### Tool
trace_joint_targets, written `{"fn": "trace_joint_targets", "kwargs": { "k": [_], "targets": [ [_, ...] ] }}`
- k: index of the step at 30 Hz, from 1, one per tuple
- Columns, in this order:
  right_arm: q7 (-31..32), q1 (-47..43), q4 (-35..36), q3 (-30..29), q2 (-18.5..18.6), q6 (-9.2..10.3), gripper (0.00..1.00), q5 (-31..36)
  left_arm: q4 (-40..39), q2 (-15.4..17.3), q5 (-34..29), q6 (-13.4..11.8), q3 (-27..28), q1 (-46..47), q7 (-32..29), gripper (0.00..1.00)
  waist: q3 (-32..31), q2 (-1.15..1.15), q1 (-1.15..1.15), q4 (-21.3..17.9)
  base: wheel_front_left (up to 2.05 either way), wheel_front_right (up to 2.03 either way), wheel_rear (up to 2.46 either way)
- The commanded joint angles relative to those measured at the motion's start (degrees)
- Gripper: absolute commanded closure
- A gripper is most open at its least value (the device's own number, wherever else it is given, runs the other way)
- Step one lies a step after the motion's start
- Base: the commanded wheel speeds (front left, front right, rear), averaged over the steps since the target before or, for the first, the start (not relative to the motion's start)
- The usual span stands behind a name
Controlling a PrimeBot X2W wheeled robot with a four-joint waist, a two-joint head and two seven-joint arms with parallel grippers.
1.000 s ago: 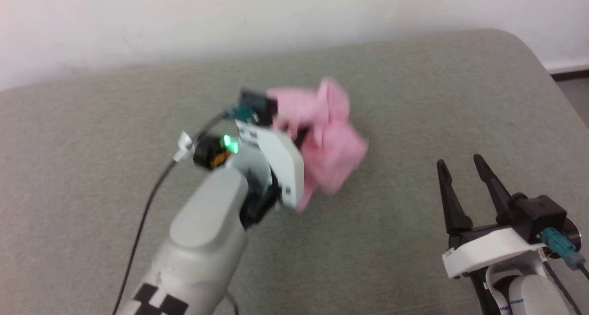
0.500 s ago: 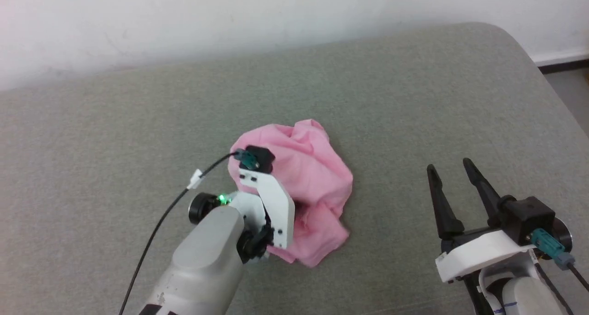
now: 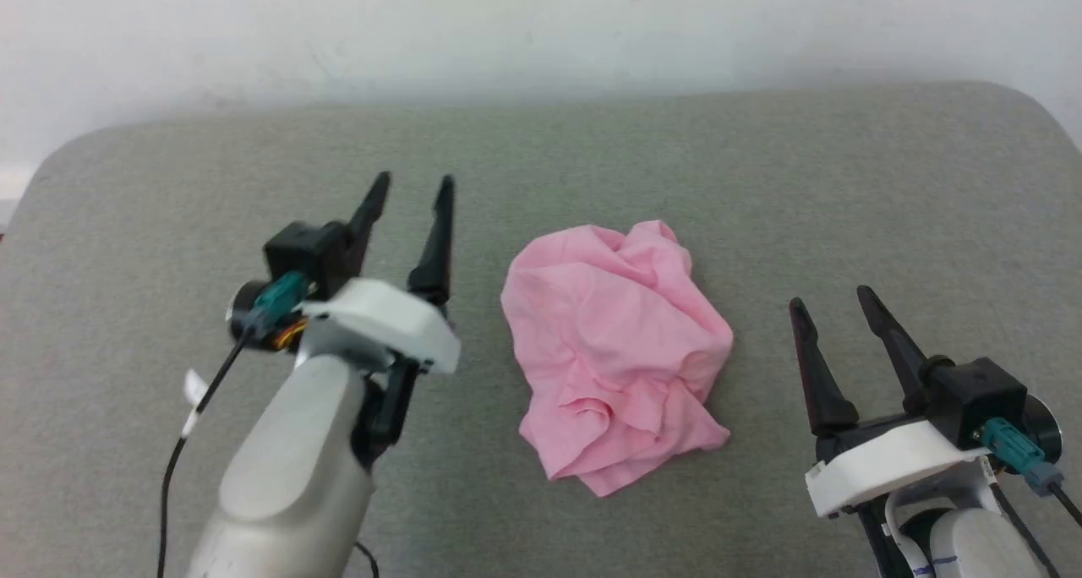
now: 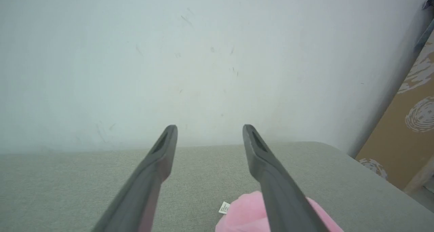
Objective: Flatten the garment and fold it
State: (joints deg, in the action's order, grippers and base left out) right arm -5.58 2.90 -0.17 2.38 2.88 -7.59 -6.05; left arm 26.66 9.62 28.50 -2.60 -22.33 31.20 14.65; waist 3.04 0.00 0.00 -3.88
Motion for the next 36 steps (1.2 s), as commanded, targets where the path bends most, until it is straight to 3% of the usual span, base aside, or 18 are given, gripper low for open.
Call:
{"fn": "trace_joint_targets", "kwargs": {
  "k": [1, 8, 14, 20, 29, 30, 31, 32, 36],
  "targets": [
    [0.14, -0.69, 0.41, 0.22, -0.01, 0.1, 0.0, 0.23, -1.53, 0.72, -1.08, -0.69, 0.8, -2.01, 0.26, 0.0, -0.55, 0.0, 0.0, 2.08, 0.0, 0.0, 0.0],
    [0.81, -0.29, 1.05, 1.39, -0.01, 0.1, 0.0, 0.7, -14.13, 3.14, -6.78, -2.1, 8.18, -15.21, 0.33, 0.0, -0.75, 0.0, 0.0, 4.29, 0.0, 0.0, 0.0],
    [2.91, 0.18, 1.24, 5.44, -0.01, 0.1, 0.0, 1.62, -20.2, 1.75, -9.66, -1.72, 13.44, -23.73, 0.34, 0.0, 0.13, 0.0, 0.0, 6.24, 0.0, 0.0, 0.0],
    [14.34, 2.35, -4.02, 14.25, 1.62, 0.1, 0.0, 4.59, -22.11, -1.65, -11.63, -0.66, 16.38, -26.84, 0.34, 0.0, 1.94, 0.0, 0.0, 8.88, 0.0, 0.0, 0.0],
    [30.02, 8.72, -12.41, 17.34, 3.85, 0.1, 0.0, 5.0, -21.51, -5.25, -13.37, 2.81, 18.0, -25.13, 0.34, 0.0, 5.01, 0.0, 0.0, 12.91, 0.0, 0.0, 0.0],
    [31.45, 9.11, -13.05, 17.14, 3.76, 0.1, 0.56, 4.76, -21.45, -5.49, -13.48, 2.97, 18.25, -24.99, 0.34, 0.0, 5.12, 0.0, 0.0, 13.18, 0.0, 0.0, 0.0],
    [32.35, 9.5, -13.33, 17.18, 3.68, 0.1, 0.9, 4.66, -21.37, -5.71, -13.52, 3.19, 18.44, -24.9, 0.34, 0.0, 5.18, 0.0, 0.0, 13.45, 0.0, 0.0, 0.0],
    [32.77, 9.83, -13.31, 17.22, 3.59, 0.1, 1.0, 4.62, -21.29, -5.89, -13.54, 3.42, 18.59, -24.89, 0.34, 0.0, 5.22, 0.0, 0.0, 13.66, 0.0, 0.0, 0.0],
    [31.97, 10.57, -11.25, 17.56, 2.56, 0.1, 1.0, 2.9, -20.81, -6.35, -13.78, 4.18, 19.02, -24.95, 0.34, 0.0, 5.06, 0.0, 0.0, 14.18, 0.0, 0.0, 0.0]
  ]
}}
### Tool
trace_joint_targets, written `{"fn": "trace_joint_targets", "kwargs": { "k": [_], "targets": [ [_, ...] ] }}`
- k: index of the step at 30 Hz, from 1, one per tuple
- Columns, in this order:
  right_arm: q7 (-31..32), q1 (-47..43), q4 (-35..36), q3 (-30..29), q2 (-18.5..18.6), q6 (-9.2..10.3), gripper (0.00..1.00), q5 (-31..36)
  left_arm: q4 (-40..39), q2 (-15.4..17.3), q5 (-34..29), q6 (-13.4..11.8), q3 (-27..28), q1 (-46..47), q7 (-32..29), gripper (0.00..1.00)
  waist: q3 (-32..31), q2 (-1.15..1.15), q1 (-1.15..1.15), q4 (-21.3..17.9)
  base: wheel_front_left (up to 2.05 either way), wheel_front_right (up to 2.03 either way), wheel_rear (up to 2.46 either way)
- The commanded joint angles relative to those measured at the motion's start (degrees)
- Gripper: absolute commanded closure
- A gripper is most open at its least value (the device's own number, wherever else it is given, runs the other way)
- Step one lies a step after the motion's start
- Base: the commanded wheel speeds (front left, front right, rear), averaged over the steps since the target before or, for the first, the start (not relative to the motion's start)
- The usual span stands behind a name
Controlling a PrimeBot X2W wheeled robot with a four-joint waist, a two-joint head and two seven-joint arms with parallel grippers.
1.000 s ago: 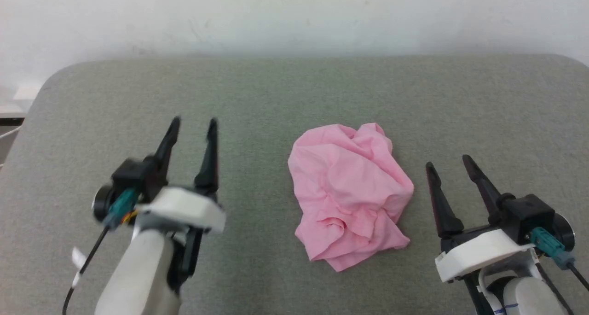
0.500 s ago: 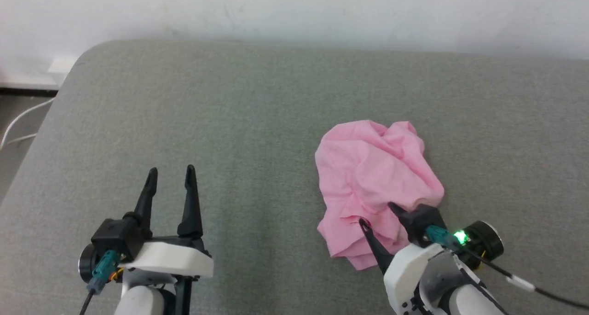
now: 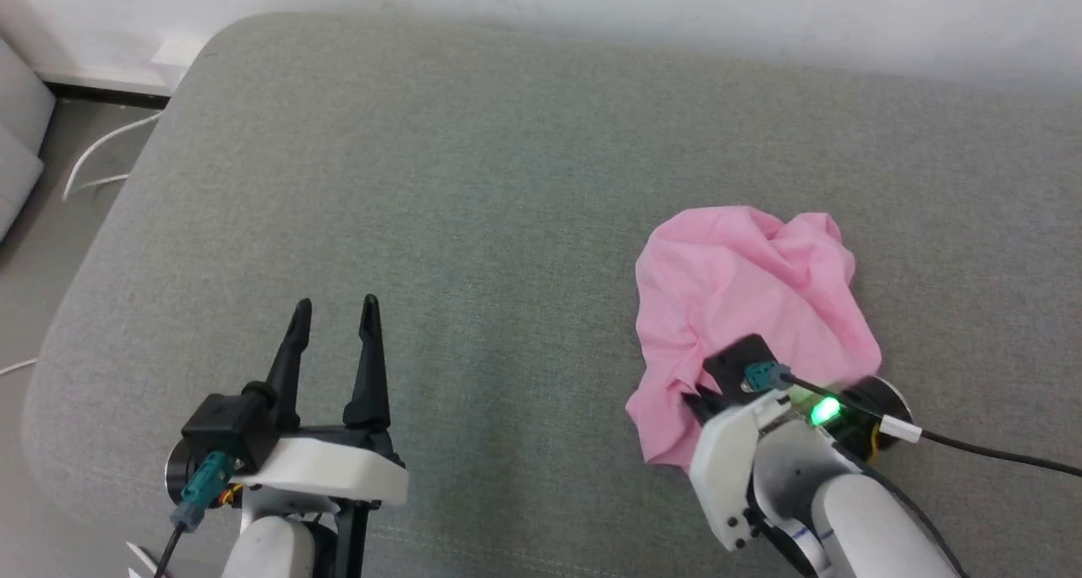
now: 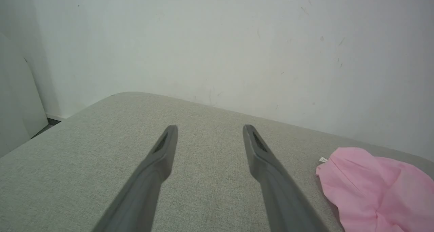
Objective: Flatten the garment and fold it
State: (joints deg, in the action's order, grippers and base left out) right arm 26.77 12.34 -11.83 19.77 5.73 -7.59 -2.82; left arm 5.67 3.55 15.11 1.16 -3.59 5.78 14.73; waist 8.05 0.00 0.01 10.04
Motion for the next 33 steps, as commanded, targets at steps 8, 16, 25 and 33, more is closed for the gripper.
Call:
{"fn": "trace_joint_targets", "kwargs": {
  "k": [8, 16, 25, 33],
  "targets": [
    [-6.51, 9.11, 7.72, 6.52, -1.95, 0.1, 1.0, -5.59, 0.74, -0.59, -0.81, 1.34, 0.95, 0.61, 0.27, 0.0, -1.3, 0.0, -0.01, -0.64, 0.0, 0.0, 0.0],
    [-11.58, 18.88, 9.94, 5.12, -2.65, 0.1, 1.0, -8.82, 1.23, -0.65, -1.15, 1.81, 0.88, 0.32, 0.27, 0.0, -2.2, 0.0, -0.01, -1.47, 0.0, 0.0, 0.0],
    [-10.42, 12.85, 5.37, -20.79, -1.75, 0.1, 1.0, -1.13, 1.67, -0.67, -0.52, 1.95, 0.01, -0.17, 0.27, 0.0, -2.29, 0.0, -0.01, -1.8, 0.0, 0.0, 0.0],
    [-8.31, 7.49, -4.78, -44.06, -1.52, 0.1, 1.0, 6.98, 1.98, -0.67, -0.85, 2.5, -0.37, 1.53, 0.27, 0.0, -0.17, 0.0, -0.01, -2.7, 0.0, 0.0, 0.0]
  ]
}}
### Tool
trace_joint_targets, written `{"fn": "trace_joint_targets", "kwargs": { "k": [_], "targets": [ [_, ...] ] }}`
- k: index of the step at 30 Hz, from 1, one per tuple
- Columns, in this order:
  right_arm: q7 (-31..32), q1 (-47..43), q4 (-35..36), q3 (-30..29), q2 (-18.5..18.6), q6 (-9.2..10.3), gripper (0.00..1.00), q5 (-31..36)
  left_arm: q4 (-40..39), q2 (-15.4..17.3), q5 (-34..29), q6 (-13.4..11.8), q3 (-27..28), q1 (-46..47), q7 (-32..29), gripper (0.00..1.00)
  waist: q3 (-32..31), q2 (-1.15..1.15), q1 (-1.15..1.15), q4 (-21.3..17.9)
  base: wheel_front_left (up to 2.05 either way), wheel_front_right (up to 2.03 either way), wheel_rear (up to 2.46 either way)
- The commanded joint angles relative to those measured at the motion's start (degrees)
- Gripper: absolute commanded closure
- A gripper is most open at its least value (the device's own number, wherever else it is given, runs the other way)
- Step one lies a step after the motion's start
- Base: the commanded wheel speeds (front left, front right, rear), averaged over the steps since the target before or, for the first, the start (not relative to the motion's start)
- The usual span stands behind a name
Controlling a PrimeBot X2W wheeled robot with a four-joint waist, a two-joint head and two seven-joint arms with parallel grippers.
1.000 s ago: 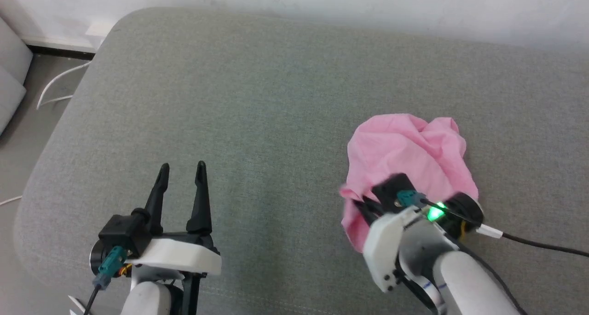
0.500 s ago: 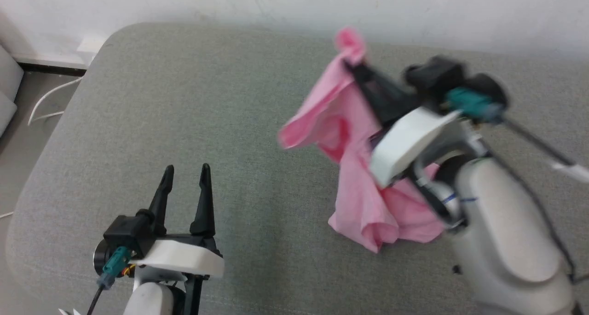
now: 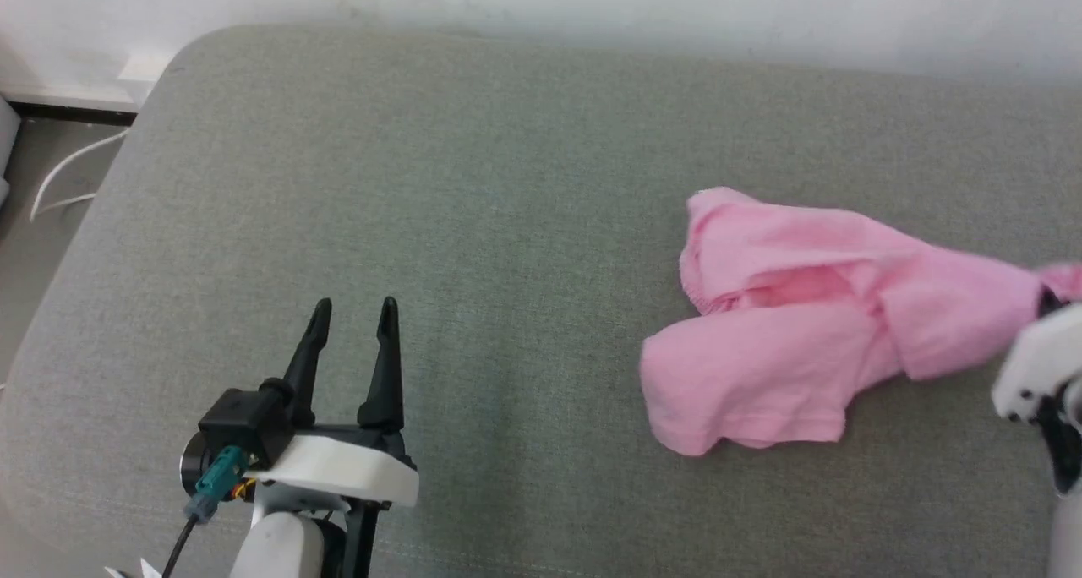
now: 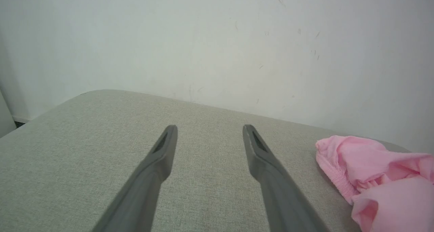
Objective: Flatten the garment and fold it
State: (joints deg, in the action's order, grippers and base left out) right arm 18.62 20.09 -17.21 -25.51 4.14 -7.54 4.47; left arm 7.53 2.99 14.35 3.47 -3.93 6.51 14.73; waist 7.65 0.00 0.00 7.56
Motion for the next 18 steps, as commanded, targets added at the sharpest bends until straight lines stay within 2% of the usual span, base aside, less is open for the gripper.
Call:
{"fn": "trace_joint_targets", "kwargs": {
  "k": [1, 2, 3, 4, 8, 10, 12, 14, 18],
  "targets": [
    [0.03, -0.63, -0.39, -1.14, -0.02, 0.05, 1.0, 0.71, 0.19, -0.11, -0.11, 0.23, -0.03, 0.96, 0.27, 0.0, 0.37, 0.0, 0.0, -0.34, 0.0, 0.0, 0.0],
    [0.21, -0.96, -1.19, -3.5, -0.16, 0.05, 0.89, 1.7, 0.26, -0.11, -0.12, 0.25, -0.04, 1.06, 0.27, 0.0, 0.44, 0.0, 0.0, -0.47, 0.0, 0.0, 0.0],
    [0.09, -1.31, -1.76, -5.32, -0.28, 0.05, 0.15, 2.67, 0.36, -0.11, -0.13, 0.27, -0.07, 1.1, 0.27, 0.0, 0.45, 0.0, 0.0, -0.61, 0.0, 0.0, 0.0],
    [-0.49, -1.52, -2.0, -6.84, -0.41, 0.05, 0.0, 3.42, 0.48, -0.11, -0.12, 0.29, -0.08, 1.14, 0.27, 0.0, 0.41, 0.0, 0.0, -0.77, 0.0, 0.0, 0.0],
    [-5.15, -3.22, -0.35, -8.79, -0.98, 0.05, 0.0, 4.26, 1.07, -0.11, -0.09, 0.29, -0.21, 0.85, 0.27, 0.0, -0.59, 0.0, 0.0, -1.66, 0.0, 0.0, 0.0],
    [-8.76, -4.83, 1.88, -6.17, -1.14, 0.05, 0.0, 3.86, 1.31, -0.11, -0.22, 0.29, -0.11, 0.62, 0.27, 0.0, -1.27, 0.0, 0.0, -2.23, 0.0, 0.0, 0.0],
    [-13.0, -7.19, 4.75, -0.57, -1.21, 0.05, 0.0, 1.75, 1.34, -0.11, -0.35, 0.35, 0.15, 0.31, 0.27, 0.0, -1.81, 0.0, 0.0, -2.81, 0.0, 0.0, 0.0],
    [-15.61, -10.29, 7.64, 7.42, -1.23, 0.05, 0.0, -2.63, 1.19, -0.11, -0.51, 0.43, 0.38, 0.09, 0.27, 0.0, -2.1, 0.0, 0.0, -3.34, 0.0, 0.0, 0.0],
    [-16.73, -16.09, 13.76, 23.93, -1.24, 0.05, 0.0, -5.39, 0.74, -0.11, -0.62, 0.48, 0.74, 0.08, 0.27, 0.0, -1.97, 0.0, 0.0, -4.02, 0.0, 0.0, 0.0]
  ]
}}
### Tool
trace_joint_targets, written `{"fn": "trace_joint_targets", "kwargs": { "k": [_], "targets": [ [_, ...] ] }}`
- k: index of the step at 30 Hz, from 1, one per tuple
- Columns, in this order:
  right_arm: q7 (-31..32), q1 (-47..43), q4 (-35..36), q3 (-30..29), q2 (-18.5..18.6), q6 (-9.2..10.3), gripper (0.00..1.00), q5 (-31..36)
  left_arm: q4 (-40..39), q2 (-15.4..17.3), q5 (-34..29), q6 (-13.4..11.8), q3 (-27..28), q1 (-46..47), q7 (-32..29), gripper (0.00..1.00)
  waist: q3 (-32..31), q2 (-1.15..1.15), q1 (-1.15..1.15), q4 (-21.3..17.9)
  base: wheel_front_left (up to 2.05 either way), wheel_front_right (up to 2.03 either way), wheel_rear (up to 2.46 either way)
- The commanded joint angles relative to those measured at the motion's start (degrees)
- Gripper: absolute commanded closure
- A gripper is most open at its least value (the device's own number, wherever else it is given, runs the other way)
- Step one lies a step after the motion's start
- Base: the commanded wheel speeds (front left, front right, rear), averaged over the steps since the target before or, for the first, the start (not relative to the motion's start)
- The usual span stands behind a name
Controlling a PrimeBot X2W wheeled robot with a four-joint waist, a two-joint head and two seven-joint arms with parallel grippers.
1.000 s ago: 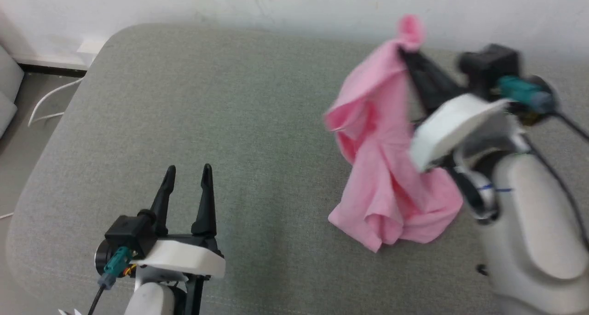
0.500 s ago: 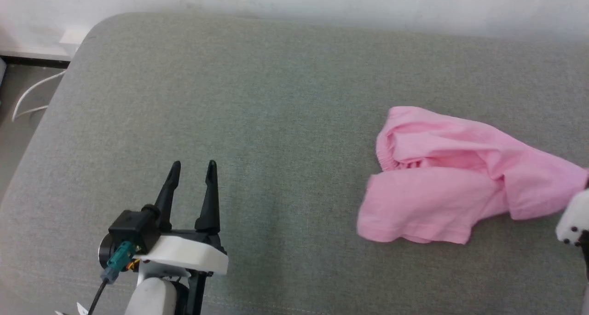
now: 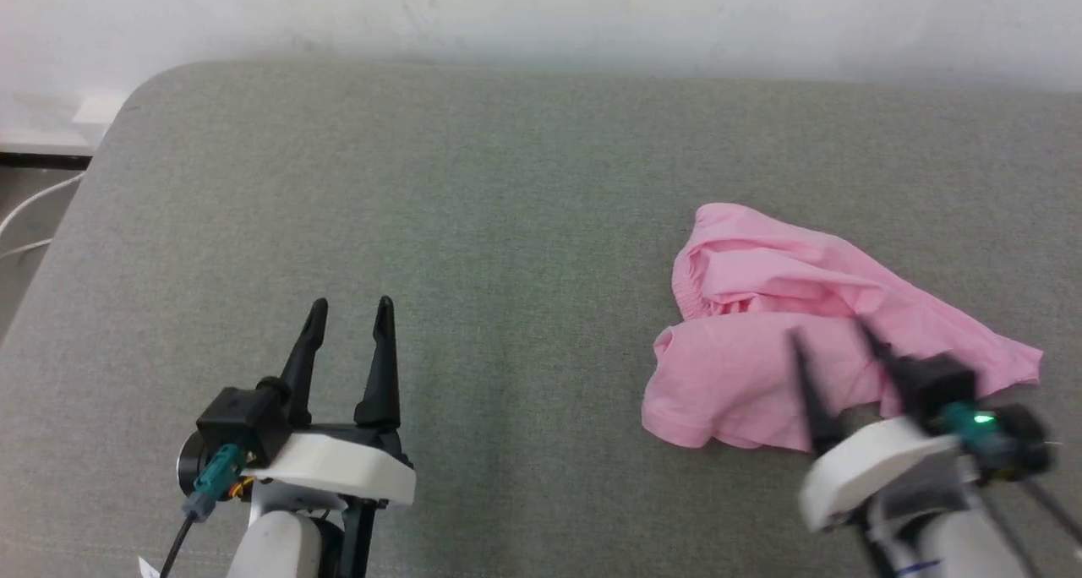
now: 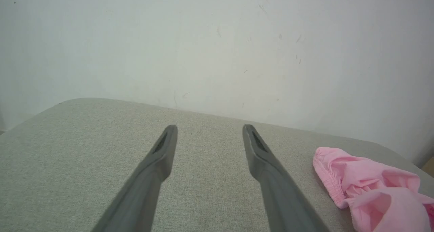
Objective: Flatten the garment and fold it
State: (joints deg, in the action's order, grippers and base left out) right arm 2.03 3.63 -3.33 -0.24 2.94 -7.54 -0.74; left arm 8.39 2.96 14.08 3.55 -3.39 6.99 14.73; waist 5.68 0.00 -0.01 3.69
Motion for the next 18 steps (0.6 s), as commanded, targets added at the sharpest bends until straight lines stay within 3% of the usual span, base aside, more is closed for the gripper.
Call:
{"fn": "trace_joint_targets", "kwargs": {
  "k": [1, 4, 7, 12, 18],
  "targets": [
    [0.09, -0.29, 1.01, 2.1, -0.03, 0.05, 0.0, -0.48, -0.24, -0.08, -0.3, 0.41, 0.23, -0.32, 0.27, 0.0, 0.16, 0.0, 0.01, -0.17, 0.0, 0.0, 0.0],
    [3.07, -0.56, 2.42, 11.09, 1.94, 0.05, 0.0, 0.69, -0.45, -0.08, -0.1, 0.46, 0.07, 0.07, 0.27, 0.0, 0.77, 0.0, 0.01, 0.03, 0.0, 0.0, 0.0],
    [6.89, 0.39, 1.73, 16.29, 3.96, 0.05, 0.0, 4.14, -0.5, -0.08, 0.44, 0.44, -0.53, 0.4, 0.27, 0.0, 1.49, 0.0, 0.01, 0.91, 0.0, 0.0, 0.0],
    [11.84, 1.35, -1.91, 19.92, 4.49, 0.05, 0.0, 8.96, -0.11, -0.08, 1.37, 0.26, -1.22, 1.09, 0.27, 0.0, 2.77, 0.0, 0.01, 2.68, 0.0, 0.0, 0.0],
    [14.38, 4.18, -9.65, 21.74, 5.05, 0.05, 0.0, 10.34, -0.22, -0.08, 2.6, -0.15, -2.14, 1.89, 0.27, 0.0, 4.53, 0.0, 0.01, 4.6, 0.0, 0.0, 0.0]
  ]
}}
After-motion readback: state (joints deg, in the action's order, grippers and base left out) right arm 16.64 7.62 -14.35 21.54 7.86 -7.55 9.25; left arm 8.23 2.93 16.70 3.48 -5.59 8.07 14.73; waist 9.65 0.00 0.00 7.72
